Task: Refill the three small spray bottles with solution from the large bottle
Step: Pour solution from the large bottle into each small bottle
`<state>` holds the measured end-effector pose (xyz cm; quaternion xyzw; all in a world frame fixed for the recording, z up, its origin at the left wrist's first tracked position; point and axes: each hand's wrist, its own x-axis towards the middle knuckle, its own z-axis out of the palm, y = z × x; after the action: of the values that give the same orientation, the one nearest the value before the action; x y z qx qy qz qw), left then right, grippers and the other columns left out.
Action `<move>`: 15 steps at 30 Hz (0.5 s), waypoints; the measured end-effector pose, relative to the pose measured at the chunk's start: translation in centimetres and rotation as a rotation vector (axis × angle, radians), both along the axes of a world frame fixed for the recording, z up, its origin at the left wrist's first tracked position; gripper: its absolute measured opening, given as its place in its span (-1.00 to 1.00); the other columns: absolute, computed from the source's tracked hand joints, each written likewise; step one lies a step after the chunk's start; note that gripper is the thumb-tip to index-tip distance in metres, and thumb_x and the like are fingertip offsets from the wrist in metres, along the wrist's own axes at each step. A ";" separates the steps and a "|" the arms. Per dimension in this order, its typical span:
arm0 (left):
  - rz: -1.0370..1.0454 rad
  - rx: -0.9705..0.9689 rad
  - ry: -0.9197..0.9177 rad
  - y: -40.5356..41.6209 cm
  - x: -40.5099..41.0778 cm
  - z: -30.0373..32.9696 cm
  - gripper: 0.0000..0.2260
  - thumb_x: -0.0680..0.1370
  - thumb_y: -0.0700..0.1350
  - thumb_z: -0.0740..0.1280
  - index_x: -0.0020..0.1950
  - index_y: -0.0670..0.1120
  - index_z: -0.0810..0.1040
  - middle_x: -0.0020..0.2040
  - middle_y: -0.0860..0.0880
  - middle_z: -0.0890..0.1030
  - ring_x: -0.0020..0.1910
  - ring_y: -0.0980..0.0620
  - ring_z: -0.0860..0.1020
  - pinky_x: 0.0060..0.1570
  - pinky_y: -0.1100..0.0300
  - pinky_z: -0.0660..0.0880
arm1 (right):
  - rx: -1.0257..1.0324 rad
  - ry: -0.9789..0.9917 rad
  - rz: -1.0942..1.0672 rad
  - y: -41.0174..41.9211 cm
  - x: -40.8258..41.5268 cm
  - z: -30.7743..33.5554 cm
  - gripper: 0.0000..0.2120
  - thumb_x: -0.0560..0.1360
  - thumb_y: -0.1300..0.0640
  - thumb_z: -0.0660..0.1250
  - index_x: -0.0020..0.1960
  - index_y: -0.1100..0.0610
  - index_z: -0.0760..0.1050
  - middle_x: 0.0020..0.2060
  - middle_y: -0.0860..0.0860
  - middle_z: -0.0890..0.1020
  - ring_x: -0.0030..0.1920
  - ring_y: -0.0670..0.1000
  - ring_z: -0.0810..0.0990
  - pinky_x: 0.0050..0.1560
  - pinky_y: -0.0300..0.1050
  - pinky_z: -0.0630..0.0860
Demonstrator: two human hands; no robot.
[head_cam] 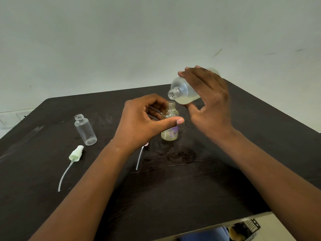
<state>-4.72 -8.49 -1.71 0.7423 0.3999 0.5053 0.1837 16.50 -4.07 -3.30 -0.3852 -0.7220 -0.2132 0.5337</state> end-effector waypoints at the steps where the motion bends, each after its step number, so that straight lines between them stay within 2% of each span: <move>1: 0.000 0.003 0.002 0.0 0.0 0.0 -0.63 0.34 0.14 0.68 0.00 -0.03 0.73 -0.13 0.08 0.72 -0.17 0.09 0.71 -0.14 0.27 0.65 | -0.003 -0.002 0.000 0.0 0.0 0.0 -0.31 0.34 0.36 0.58 0.45 0.10 0.58 0.39 0.01 0.62 0.47 0.10 0.53 0.44 0.13 0.44; 15: 0.005 -0.001 -0.004 0.1 -0.2 0.0 -0.62 0.34 0.15 0.68 0.00 -0.04 0.73 -0.12 0.07 0.72 -0.16 0.08 0.71 -0.13 0.23 0.67 | -0.005 -0.006 0.020 -0.1 0.0 0.1 -0.32 0.34 0.39 0.56 0.44 0.11 0.59 0.39 0.03 0.62 0.48 0.11 0.52 0.47 0.10 0.42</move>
<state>-4.89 -8.41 -1.68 0.7402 0.4015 0.5071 0.1838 16.48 -4.16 -3.17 -0.3786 -0.7280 -0.2069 0.5328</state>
